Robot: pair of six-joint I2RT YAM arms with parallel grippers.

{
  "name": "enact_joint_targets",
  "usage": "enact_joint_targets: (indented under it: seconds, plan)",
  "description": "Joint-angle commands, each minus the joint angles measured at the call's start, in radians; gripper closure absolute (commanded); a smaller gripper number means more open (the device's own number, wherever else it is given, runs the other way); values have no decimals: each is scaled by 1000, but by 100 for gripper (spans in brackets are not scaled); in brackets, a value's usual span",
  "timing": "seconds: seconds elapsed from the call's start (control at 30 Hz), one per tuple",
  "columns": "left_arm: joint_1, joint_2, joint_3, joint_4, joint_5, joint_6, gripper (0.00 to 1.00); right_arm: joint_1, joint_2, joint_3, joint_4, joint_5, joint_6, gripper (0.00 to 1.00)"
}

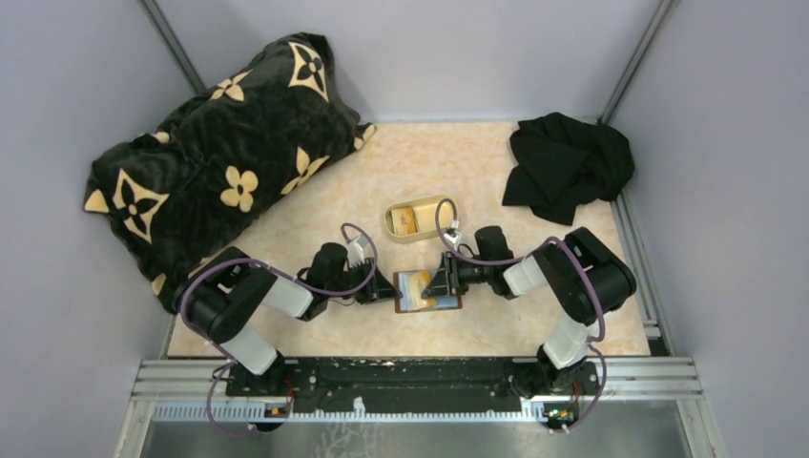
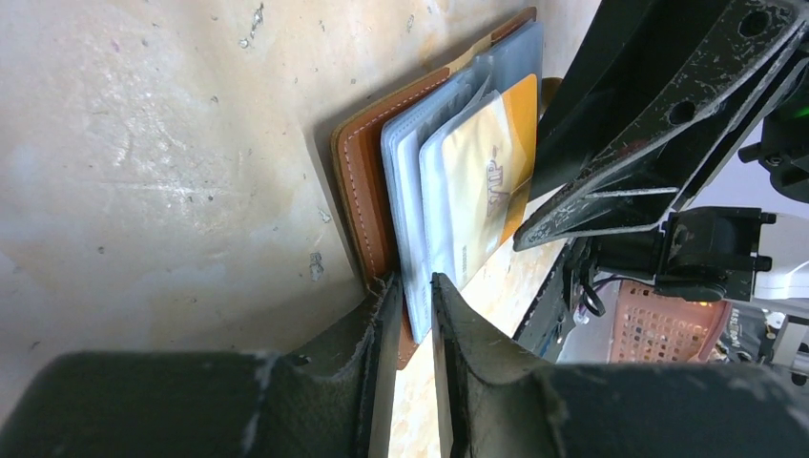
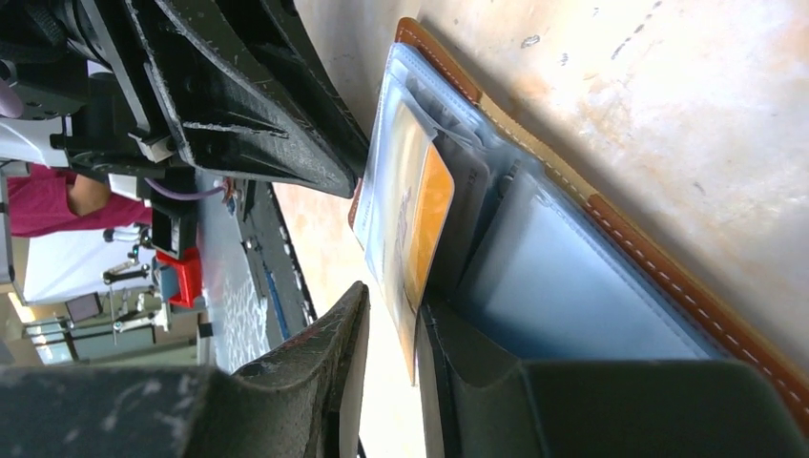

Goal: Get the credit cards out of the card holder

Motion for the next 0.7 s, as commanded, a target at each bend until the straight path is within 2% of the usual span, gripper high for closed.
enact_joint_targets:
  seconds: [0.0, 0.23, 0.5, 0.67]
  plan:
    - [28, 59, -44, -169, -126, 67, 72, -33, -34, 6, -28, 72, -53, 75]
    - [33, 69, -41, -165, -117, 70, 73, -63, -47, 1, -35, 79, -49, 80]
    - [35, 70, -39, -168, -112, 73, 73, -71, -88, 7, -60, 95, -58, 100]
    - [37, 68, -37, -168, -111, 73, 73, -88, -151, 17, -133, 139, -85, 100]
